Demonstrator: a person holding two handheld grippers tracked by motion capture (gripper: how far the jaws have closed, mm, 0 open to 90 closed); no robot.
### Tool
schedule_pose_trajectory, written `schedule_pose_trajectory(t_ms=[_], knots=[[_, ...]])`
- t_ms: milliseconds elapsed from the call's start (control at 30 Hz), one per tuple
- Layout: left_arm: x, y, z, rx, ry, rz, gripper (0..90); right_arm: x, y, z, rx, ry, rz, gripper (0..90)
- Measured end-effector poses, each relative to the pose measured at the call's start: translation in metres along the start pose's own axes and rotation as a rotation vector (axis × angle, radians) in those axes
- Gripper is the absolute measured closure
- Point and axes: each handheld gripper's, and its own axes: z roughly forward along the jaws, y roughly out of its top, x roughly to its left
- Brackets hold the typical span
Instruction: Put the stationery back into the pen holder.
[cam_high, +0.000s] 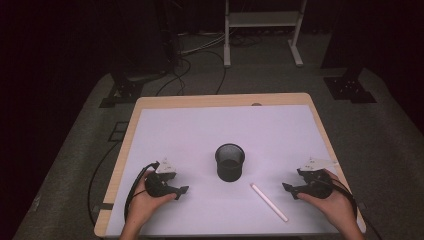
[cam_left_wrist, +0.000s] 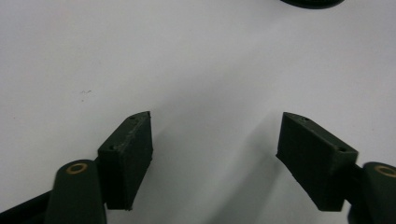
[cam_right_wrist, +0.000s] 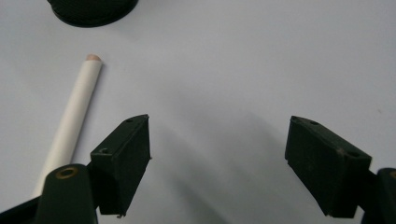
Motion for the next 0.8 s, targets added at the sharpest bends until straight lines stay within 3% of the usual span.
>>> schedule_pose_trajectory(t_ms=[200, 333, 600, 800], knots=[[-0.006, -0.005, 0.002, -0.02, 0.014, 0.054, 16.3, 0.009, 0.01, 0.0, -0.001, 0.018, -0.026, 21.3], [-0.006, -0.006, 0.003, -0.018, 0.039, 0.038, 11.1, 0.014, 0.015, 0.001, -0.002, 0.028, -0.038, 21.3], [-0.004, -0.008, 0.003, -0.025, 0.038, 0.041, 6.9, 0.025, 0.022, 0.006, 0.012, 0.049, -0.074, 21.2], [-0.003, -0.014, 0.004, -0.068, 0.031, 0.039, 6.3, 0.033, 0.028, 0.01, 0.03, 0.072, -0.093, 24.8]])
